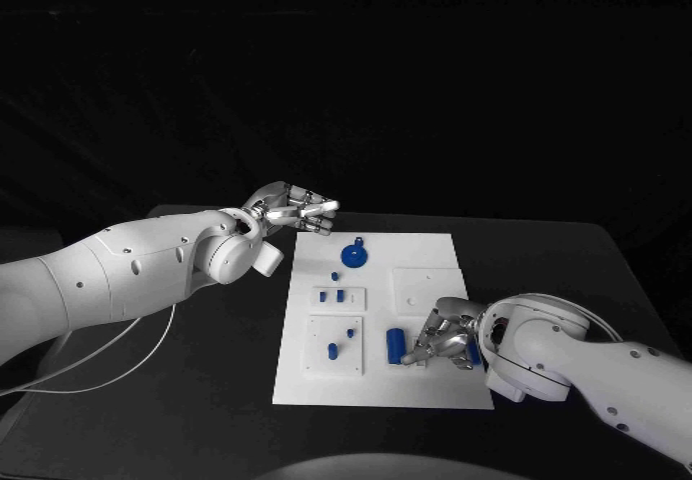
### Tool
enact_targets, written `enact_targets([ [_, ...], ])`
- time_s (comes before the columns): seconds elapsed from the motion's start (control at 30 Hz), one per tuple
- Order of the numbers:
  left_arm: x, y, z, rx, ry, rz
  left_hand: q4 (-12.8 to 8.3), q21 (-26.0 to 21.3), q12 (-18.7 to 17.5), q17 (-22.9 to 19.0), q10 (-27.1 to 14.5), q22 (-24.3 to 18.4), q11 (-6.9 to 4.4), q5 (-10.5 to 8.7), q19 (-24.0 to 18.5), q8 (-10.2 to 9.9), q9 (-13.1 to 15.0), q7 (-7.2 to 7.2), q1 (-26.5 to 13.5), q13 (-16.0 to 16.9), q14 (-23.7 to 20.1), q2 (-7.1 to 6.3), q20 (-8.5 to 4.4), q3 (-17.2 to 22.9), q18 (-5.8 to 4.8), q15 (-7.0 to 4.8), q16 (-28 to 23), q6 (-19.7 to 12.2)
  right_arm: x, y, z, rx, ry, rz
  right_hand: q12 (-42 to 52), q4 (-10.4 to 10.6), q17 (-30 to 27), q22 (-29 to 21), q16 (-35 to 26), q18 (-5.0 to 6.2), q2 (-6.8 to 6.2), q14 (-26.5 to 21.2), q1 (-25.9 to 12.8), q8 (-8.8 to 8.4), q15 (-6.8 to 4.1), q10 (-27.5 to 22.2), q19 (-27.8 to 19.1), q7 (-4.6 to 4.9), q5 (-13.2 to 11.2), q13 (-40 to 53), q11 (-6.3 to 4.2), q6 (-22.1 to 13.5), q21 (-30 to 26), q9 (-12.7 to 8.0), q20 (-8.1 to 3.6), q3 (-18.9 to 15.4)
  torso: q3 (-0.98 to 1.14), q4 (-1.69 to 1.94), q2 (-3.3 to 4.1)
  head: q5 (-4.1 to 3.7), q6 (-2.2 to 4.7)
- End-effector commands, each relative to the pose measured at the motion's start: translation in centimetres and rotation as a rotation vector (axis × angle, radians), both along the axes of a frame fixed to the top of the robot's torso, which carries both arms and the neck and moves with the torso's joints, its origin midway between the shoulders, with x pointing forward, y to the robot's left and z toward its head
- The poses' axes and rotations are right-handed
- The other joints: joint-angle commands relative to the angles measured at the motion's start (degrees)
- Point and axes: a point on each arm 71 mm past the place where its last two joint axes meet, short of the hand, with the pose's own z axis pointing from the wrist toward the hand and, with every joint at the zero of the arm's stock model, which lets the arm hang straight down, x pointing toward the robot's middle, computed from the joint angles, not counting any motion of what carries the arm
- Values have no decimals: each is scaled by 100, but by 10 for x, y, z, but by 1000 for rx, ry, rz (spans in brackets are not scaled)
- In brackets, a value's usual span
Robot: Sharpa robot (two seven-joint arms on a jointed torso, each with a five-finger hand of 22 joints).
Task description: Assemble the parts on the task board
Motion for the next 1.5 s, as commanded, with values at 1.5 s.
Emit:
enact_targets([
  [1.5,-2,-2,-2,0,16,-26,-9,-16,9,-8,-10,-6,-5,-15,-27,13,7,-23,-25,6,-57,37,11,14,24,2,-24,-17,0,7,-15,-98,-98,-7,1,409,-114,425,47,-118,23,8,-652,-10,-34,115,325,-38,418,59,-29,70,164,-67,-29,1078,-6,4,0,27,-61],
])
